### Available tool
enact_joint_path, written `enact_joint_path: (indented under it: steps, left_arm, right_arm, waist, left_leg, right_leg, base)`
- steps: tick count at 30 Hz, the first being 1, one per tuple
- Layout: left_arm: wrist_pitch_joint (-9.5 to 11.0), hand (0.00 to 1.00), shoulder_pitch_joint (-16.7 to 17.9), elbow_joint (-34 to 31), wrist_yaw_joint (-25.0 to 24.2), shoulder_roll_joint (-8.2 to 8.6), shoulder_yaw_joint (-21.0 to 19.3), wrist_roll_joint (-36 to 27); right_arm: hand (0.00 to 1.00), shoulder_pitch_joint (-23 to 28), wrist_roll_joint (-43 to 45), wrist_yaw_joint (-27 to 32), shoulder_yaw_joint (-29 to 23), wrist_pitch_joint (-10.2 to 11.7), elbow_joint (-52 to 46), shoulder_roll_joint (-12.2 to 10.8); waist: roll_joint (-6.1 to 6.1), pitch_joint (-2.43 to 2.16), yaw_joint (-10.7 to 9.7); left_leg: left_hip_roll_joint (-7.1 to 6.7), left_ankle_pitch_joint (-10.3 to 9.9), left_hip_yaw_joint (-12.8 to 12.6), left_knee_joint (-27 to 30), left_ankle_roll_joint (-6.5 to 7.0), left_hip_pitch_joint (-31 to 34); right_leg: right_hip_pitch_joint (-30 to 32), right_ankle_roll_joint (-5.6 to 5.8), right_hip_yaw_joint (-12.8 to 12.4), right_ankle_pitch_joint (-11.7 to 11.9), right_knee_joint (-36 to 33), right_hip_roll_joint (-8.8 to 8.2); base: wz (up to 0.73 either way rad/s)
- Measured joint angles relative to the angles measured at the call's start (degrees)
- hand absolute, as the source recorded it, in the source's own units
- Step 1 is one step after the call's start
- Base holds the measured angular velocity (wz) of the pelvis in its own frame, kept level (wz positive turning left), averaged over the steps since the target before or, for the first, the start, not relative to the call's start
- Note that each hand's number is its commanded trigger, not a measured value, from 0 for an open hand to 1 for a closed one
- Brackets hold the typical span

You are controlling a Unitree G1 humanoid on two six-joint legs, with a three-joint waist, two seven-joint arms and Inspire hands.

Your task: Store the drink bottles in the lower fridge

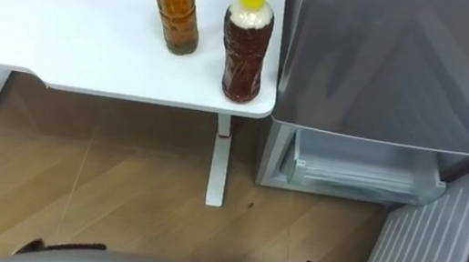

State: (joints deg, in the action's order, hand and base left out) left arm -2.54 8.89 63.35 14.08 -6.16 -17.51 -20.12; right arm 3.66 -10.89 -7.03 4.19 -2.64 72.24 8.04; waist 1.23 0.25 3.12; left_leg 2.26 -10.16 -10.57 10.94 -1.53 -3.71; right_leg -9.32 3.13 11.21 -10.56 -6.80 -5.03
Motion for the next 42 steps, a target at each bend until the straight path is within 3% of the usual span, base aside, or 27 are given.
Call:
enact_joint_path:
  steps: [4,8,12,15,17,21,23,25,29,33,39,42]
  left_arm:
    - [0.0,0.00,0.6,-4.7,6.1,-0.04,-3.3,-13.6]
    - [1.1,0.00,0.7,-12.1,12.5,-0.43,-4.5,-19.2]
    - [3.2,0.00,0.2,-16.8,17.4,-1.32,-4.5,-20.8]
    - [4.0,0.00,0.0,-23.9,23.3,-1.42,-5.0,-20.7]
    - [5.7,0.00,-0.4,-29.4,27.3,-1.54,-5.0,-20.6]
    - [6.6,0.00,-0.4,-39.6,31.9,-1.60,-4.9,-19.5]
    - [8.3,0.00,-0.3,-45.6,34.5,-1.86,-4.9,-18.4]
    - [9.9,0.00,-0.3,-48.2,35.8,-2.41,-4.9,-17.4]
    - [10.5,0.00,-0.5,-56.4,38.2,-2.79,-5.9,-11.9]
    - [11.6,0.00,-1.8,-62.8,38.1,-4.53,-6.2,-9.2]
    - [11.7,0.00,-1.9,-73.2,35.7,-5.47,-5.9,-0.2]
    - [11.7,0.00,-1.9,-78.2,31.6,-5.60,-4.3,2.7]
  right_arm:
    - [0.00,-0.2,0.3,0.1,-0.2,-0.8,-0.1,0.0]
    - [0.00,0.5,2.6,0.4,-1.6,-1.2,-2.6,0.2]
    - [0.00,1.1,4.6,1.0,-1.7,-1.1,-4.4,0.2]
    - [0.00,1.8,4.8,2.1,-1.7,-1.1,-5.7,0.3]
    - [0.00,2.0,5.0,2.7,-1.7,-1.2,-5.9,0.4]
    - [0.00,3.1,5.5,2.6,-1.7,-1.1,-7.5,0.6]
    - [0.00,3.4,5.8,2.6,-1.7,-1.0,-8.1,0.8]
    - [0.00,3.6,5.8,2.6,-1.8,-0.9,-8.1,0.9]
    - [0.00,4.3,5.7,2.7,-1.8,0.4,-8.0,0.9]
    - [0.00,4.2,5.7,2.9,-1.7,0.8,-7.6,0.9]
    - [0.00,4.4,5.7,2.0,-1.8,1.5,-7.6,0.9]
    - [0.00,4.2,5.1,1.8,-1.8,2.2,-7.1,0.8]
  waist:
    - [0.03,-0.05,0.4]
    - [-0.35,-0.03,0.3]
    - [-0.58,-0.16,0.4]
    - [-0.75,-0.34,0.9]
    - [-0.93,-0.43,1.2]
    - [-1.10,-0.51,1.8]
    - [-1.35,-0.51,1.9]
    - [-1.51,-0.52,1.9]
    - [-1.56,-0.60,1.9]
    - [-1.55,-0.57,1.8]
    - [-1.35,-0.50,1.4]
    - [-1.34,-0.44,1.1]
  left_leg:
    - [-0.02,-0.1,0.3,0.0,0.03,-0.3]
    - [-0.02,-0.1,0.4,0.0,0.00,-0.6]
    - [-0.12,-0.1,1.1,0.0,0.01,-0.5]
    - [-0.17,-0.1,1.6,0.1,0.02,-0.2]
    - [-0.18,-0.1,1.9,0.3,0.03,0.0]
    - [-0.14,-0.1,2.1,0.4,0.02,0.0]
    - [-0.14,-0.1,2.1,0.4,0.05,-0.1]
    - [-0.15,-0.1,2.1,0.3,0.05,-0.5]
    - [-0.22,-0.1,2.4,0.4,0.06,-0.6]
    - [-0.43,-0.1,3.3,0.6,0.07,-0.3]
    - [-0.93,-0.2,5.0,0.6,0.15,0.0]
    - [-1.07,-0.2,5.6,0.6,0.16,0.0]
  right_leg:
    - [-0.3,0.04,0.1,0.0,0.0,-0.03]
    - [-0.6,0.04,0.1,0.0,0.0,0.00]
    - [-0.3,0.03,0.0,0.0,-0.1,0.05]
    - [0.1,0.00,0.0,0.0,-0.5,0.07]
    - [0.3,0.00,0.1,0.0,-0.8,0.07]
    - [0.3,0.00,0.0,0.0,-1.0,0.17]
    - [0.2,-0.01,-0.1,0.0,-1.0,0.16]
    - [-0.1,-0.02,-0.1,0.0,-1.0,0.16]
    - [-0.3,-0.02,-0.2,0.0,-1.0,0.17]
    - [-0.4,0.00,0.1,0.0,-0.8,0.16]
    - [-0.7,0.01,0.9,0.0,0.0,0.10]
    - [-1.0,0.03,1.4,0.0,0.0,0.04]
  base:
    - [0.02]
    - [0.00]
    - [0.00]
    - [0.00]
    - [0.02]
    - [0.00]
    - [-0.03]
    - [-0.04]
    - [-0.01]
    - [0.05]
    - [0.06]
    - [0.08]
